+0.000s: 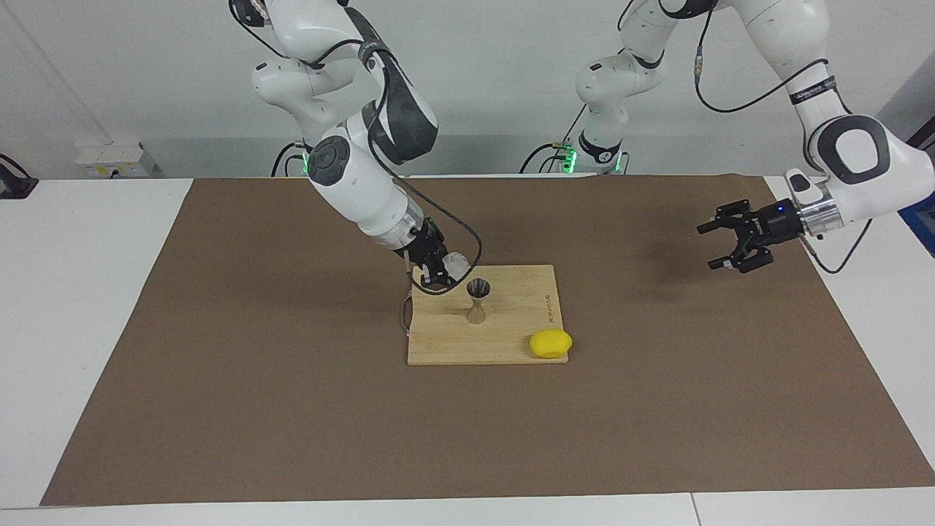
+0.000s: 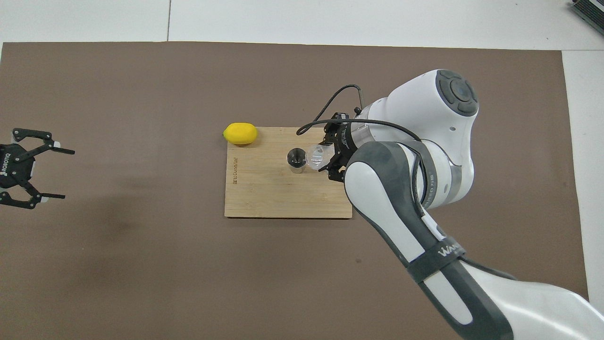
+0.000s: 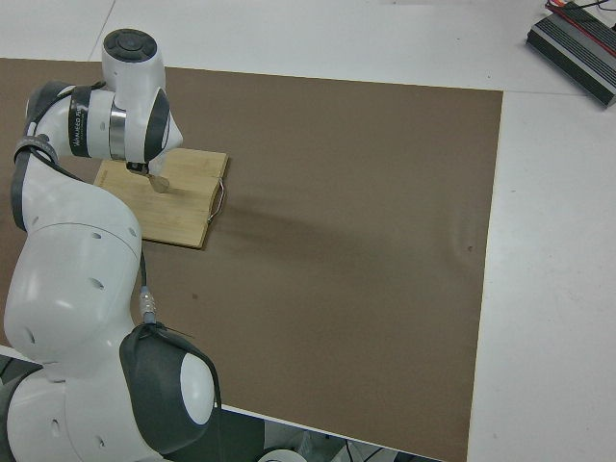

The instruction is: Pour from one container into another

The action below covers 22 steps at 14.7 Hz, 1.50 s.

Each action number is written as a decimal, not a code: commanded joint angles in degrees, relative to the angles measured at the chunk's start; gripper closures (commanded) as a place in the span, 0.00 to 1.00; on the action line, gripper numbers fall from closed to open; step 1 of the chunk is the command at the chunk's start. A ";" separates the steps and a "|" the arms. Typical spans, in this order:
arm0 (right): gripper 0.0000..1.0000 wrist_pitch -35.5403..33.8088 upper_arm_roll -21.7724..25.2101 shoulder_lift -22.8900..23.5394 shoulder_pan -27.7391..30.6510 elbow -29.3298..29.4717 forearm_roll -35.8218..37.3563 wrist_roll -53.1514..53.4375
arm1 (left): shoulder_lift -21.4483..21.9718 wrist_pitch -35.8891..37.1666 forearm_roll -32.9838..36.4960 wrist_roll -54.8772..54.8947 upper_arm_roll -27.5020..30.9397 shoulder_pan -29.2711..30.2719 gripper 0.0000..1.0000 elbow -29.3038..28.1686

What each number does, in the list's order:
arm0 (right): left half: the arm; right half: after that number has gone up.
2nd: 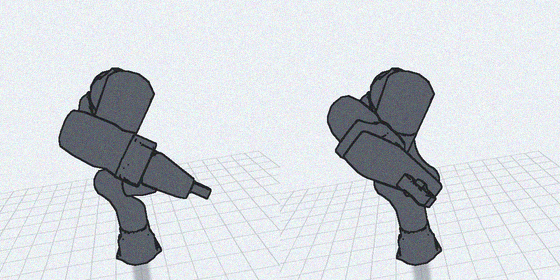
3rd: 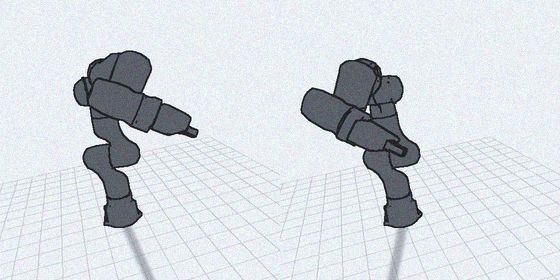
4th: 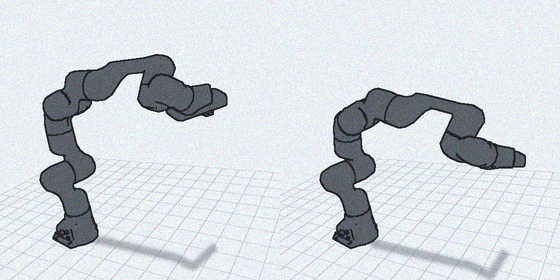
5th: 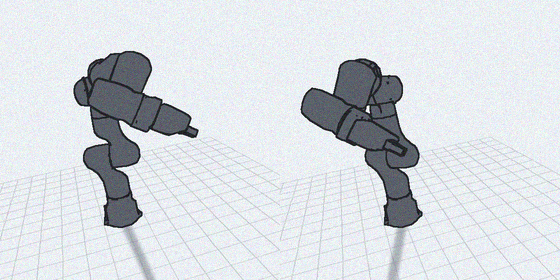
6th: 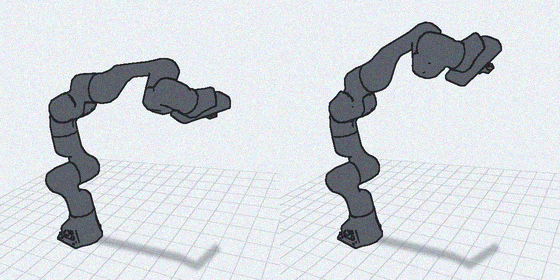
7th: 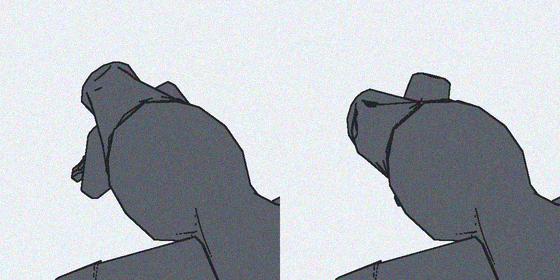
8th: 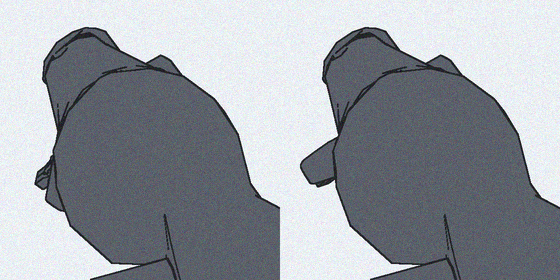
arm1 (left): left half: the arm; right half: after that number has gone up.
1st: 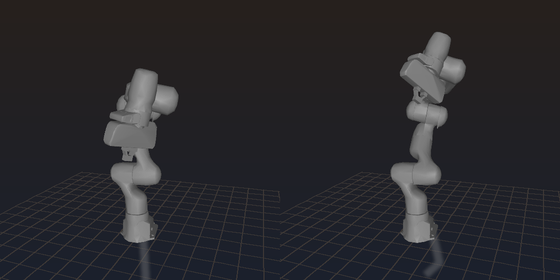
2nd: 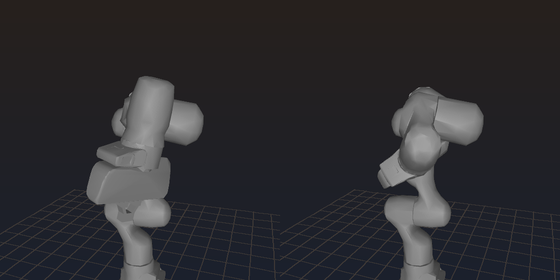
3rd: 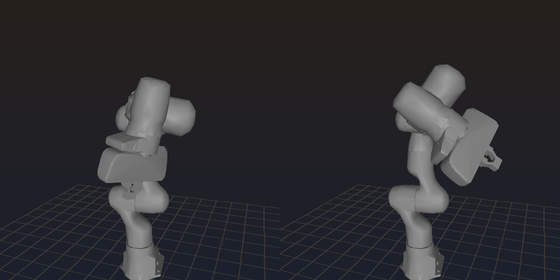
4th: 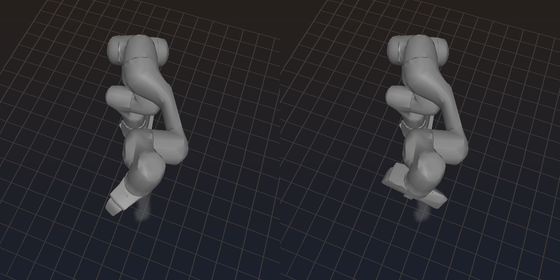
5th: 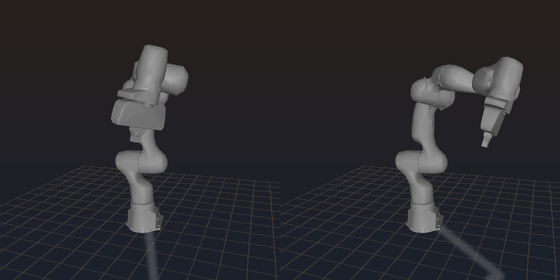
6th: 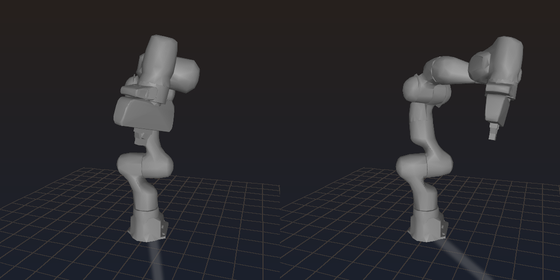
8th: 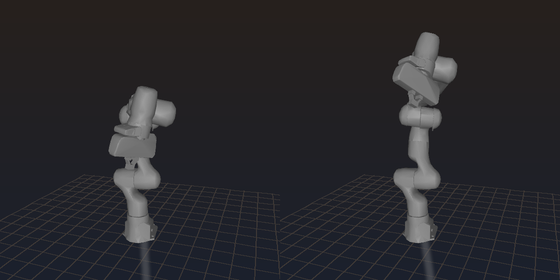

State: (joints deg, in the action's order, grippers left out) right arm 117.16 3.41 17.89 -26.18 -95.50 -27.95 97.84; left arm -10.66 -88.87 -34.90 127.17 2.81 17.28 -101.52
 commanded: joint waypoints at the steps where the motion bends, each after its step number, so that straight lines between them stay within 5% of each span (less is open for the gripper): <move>1: 1.00 -0.79 -0.07 1.71 -0.10 3.21 2.45 2.96 | 3.27 0.63 5.87 -8.57 0.53 -3.55 0.00 0.88; 5: 1.00 -1.32 -0.07 1.80 -1.33 3.65 5.35 4.29 | 8.45 1.07 15.27 -28.51 0.27 -10.40 0.00 2.20; 12: 1.00 -3.07 -0.07 2.41 -2.38 4.27 9.75 7.80 | 18.04 1.68 22.23 -41.36 0.01 -16.75 0.00 0.88; 22: 1.00 -7.82 -0.07 6.28 -3.35 12.00 11.95 11.32 | 18.75 -1.13 27.07 -81.07 -0.08 -16.84 0.00 0.97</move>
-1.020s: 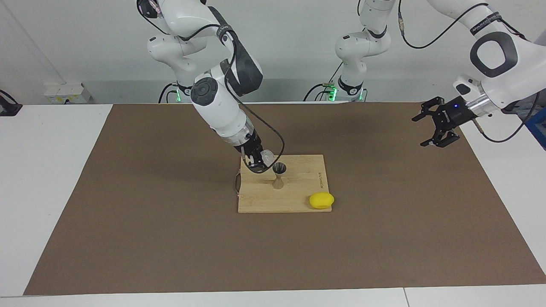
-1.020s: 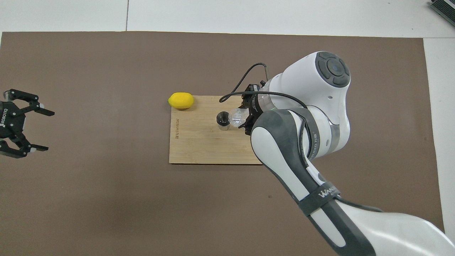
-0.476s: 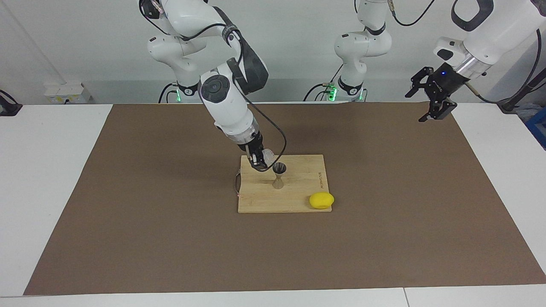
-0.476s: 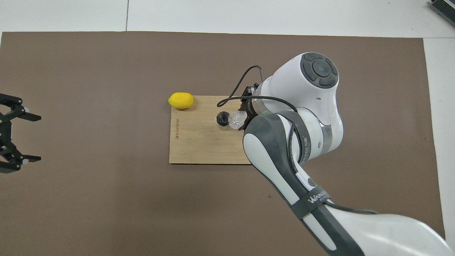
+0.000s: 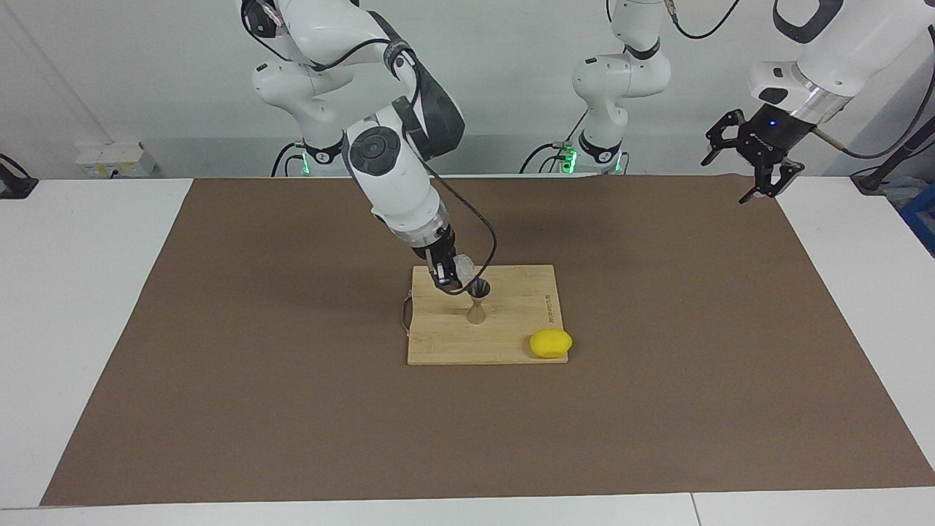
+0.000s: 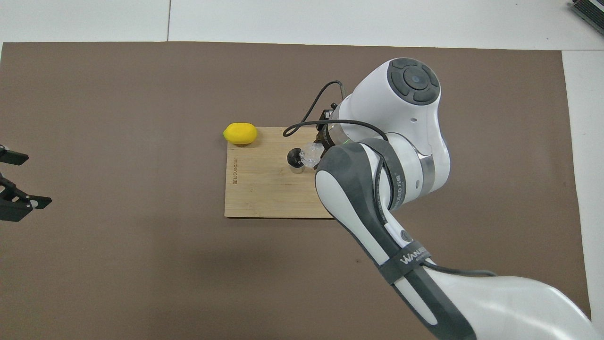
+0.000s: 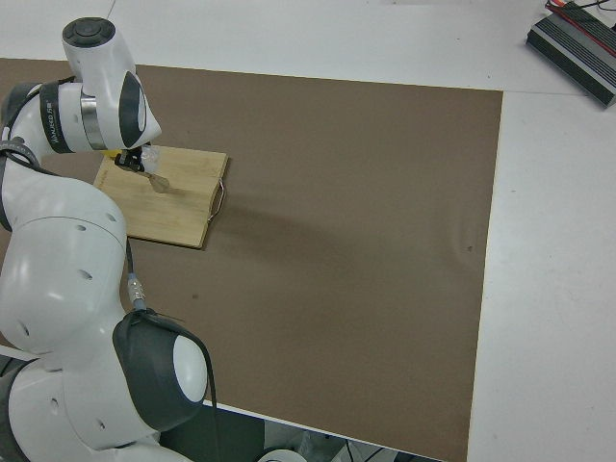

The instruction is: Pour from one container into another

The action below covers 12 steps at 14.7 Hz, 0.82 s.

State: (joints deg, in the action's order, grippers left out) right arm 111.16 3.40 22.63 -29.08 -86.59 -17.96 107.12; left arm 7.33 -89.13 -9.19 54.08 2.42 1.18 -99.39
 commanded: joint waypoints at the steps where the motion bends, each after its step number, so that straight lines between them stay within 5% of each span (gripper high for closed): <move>1: 1.00 -1.91 -0.06 1.62 -0.45 3.19 2.05 2.12 | 0.58 -1.39 1.37 -12.12 0.31 -0.66 0.00 -0.73; 12: 1.00 -3.23 -0.15 1.27 -0.54 3.10 4.07 1.42 | 0.84 -0.26 3.48 -37.90 0.75 0.05 0.00 -1.16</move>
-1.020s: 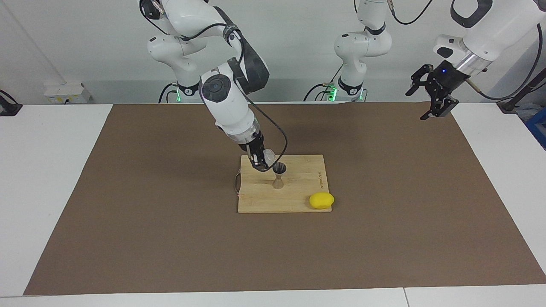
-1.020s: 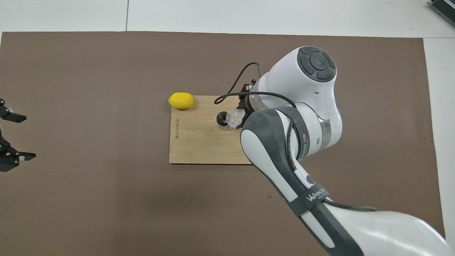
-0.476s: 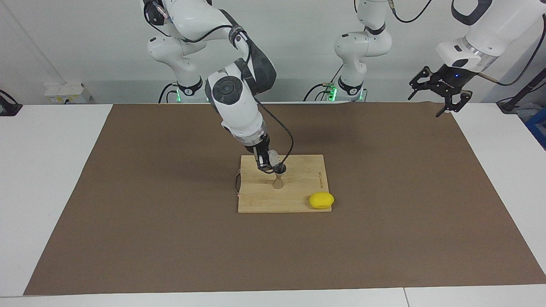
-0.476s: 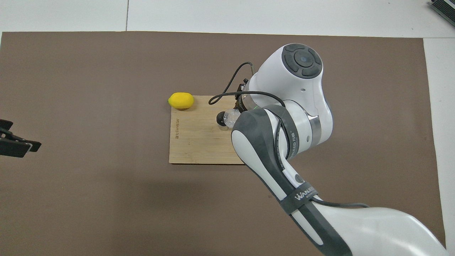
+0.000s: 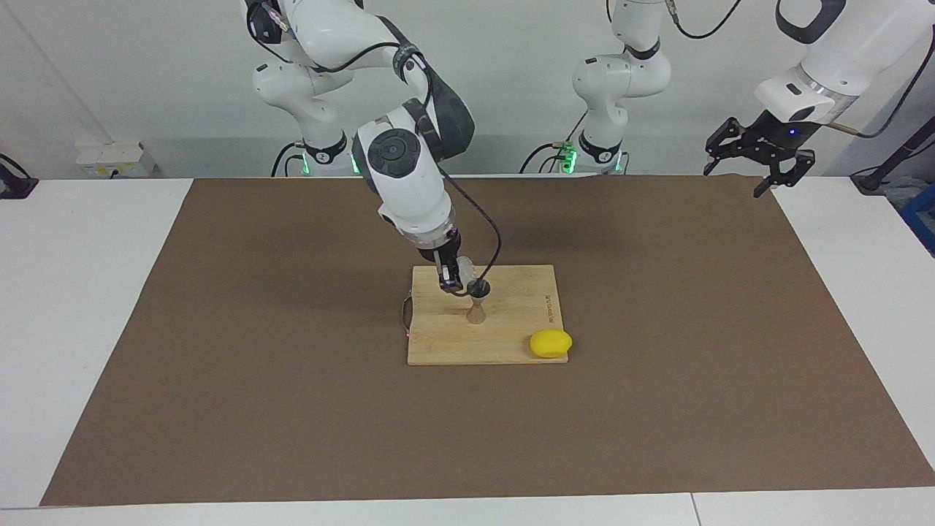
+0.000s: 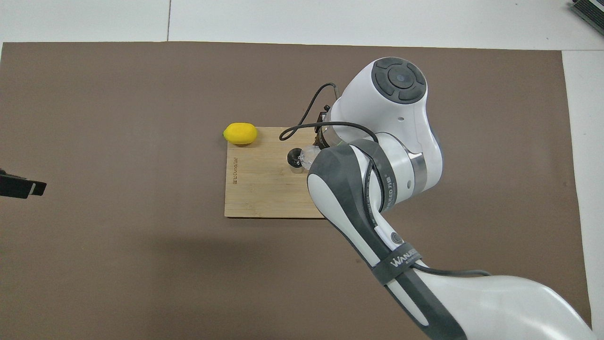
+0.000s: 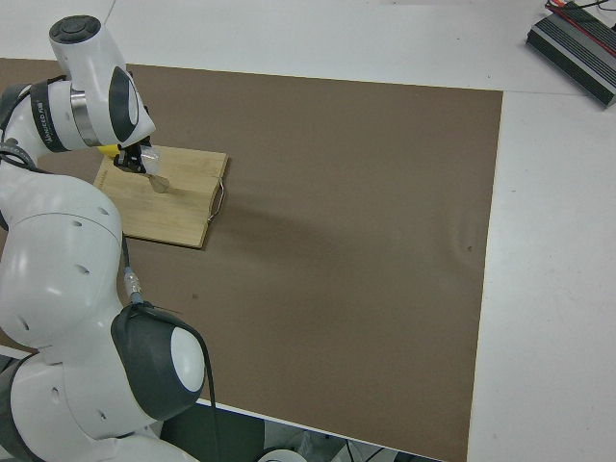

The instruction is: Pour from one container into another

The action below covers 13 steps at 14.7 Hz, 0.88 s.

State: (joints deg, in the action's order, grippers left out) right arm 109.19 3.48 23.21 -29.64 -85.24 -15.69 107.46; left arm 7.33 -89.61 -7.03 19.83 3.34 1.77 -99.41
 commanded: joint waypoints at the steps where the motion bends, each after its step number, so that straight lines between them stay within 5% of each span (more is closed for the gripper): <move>1: 1.00 -1.26 -0.23 0.69 -0.07 1.74 1.81 1.09 | 0.84 1.36 1.32 -6.10 -0.09 -0.11 0.00 -1.14; 13: 1.00 -1.79 -0.23 0.78 -1.30 1.48 3.39 1.00 | 0.05 -5.92 10.55 -15.09 -0.44 -5.73 0.00 -0.34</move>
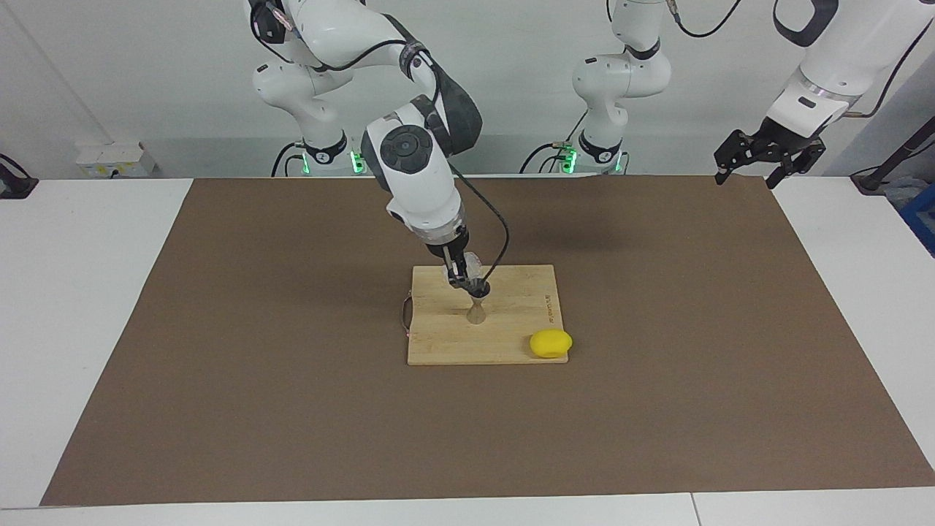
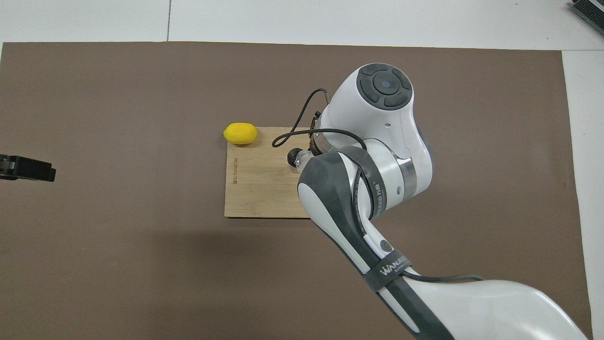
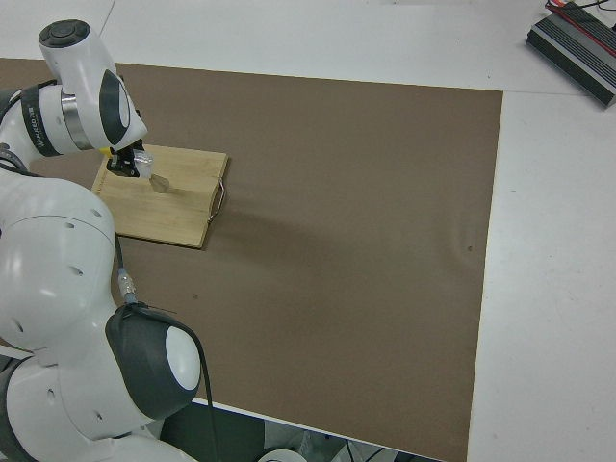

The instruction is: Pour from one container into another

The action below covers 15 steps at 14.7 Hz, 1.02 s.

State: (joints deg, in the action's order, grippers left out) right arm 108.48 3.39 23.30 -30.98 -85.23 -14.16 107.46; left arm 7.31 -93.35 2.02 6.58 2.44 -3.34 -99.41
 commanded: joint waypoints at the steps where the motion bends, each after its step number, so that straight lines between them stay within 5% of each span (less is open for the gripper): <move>1: 1.00 -1.16 -0.05 0.69 0.04 1.38 2.03 1.09 | -0.19 -2.88 1.49 -1.92 0.46 -0.53 0.00 -0.35; 15: 1.00 -0.90 -0.14 1.31 -0.58 1.56 2.91 1.35 | -9.05 -7.02 -0.44 -4.12 0.99 -1.32 0.00 5.52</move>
State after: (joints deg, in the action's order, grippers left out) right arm 108.23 3.41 23.61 -31.25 -85.23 -13.37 107.46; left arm 1.27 -100.14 2.13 4.30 2.96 -3.54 -97.47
